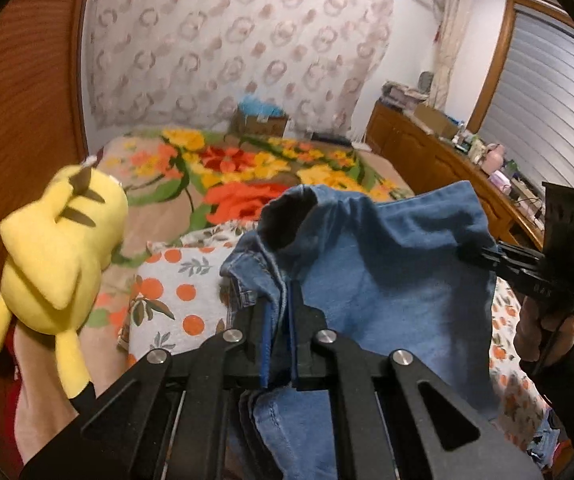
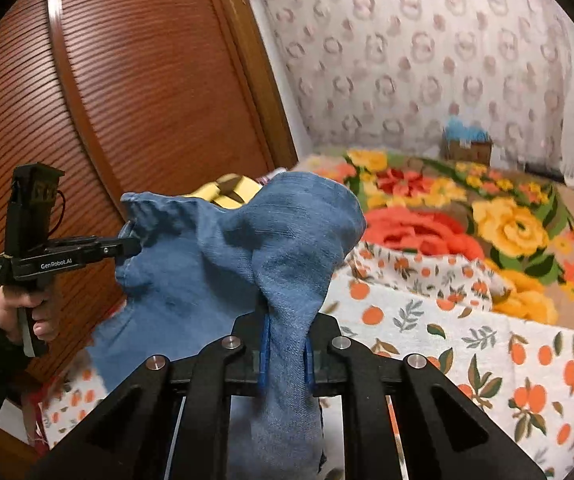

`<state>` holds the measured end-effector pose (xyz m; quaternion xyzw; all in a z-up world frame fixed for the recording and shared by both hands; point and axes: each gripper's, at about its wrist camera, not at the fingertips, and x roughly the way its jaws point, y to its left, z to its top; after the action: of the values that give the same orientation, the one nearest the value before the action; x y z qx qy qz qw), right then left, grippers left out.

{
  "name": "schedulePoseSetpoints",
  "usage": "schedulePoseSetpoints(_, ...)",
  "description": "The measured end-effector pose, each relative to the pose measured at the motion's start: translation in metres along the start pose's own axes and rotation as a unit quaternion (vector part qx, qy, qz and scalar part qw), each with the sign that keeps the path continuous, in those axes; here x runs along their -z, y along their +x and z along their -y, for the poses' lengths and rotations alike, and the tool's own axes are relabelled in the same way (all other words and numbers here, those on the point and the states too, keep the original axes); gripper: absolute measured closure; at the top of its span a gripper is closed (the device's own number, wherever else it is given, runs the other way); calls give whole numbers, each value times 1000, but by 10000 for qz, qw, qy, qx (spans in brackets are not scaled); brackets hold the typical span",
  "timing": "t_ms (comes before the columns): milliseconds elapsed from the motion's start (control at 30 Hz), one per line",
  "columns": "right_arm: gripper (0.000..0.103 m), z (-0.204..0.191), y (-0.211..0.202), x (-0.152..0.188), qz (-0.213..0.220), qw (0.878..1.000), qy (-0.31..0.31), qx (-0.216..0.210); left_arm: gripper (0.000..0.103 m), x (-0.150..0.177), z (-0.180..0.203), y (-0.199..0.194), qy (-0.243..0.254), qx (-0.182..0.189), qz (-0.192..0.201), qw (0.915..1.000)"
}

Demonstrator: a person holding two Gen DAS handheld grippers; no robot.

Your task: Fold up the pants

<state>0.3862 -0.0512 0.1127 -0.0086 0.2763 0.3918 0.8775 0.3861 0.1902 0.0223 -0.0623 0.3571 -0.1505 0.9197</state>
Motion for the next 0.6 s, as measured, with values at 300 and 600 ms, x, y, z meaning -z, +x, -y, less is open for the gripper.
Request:
schedulePoseSetpoints(300, 92, -77, -86, 3, 503, 9957, -774, -54, 96, 3, 18, -79, 14, -71, 596, 9982)
schedulePoseSetpoints(600, 92, -136, -137, -7, 759, 9888, -1286, -61, 97, 2, -2, -154, -191, -138, 1178, 9928)
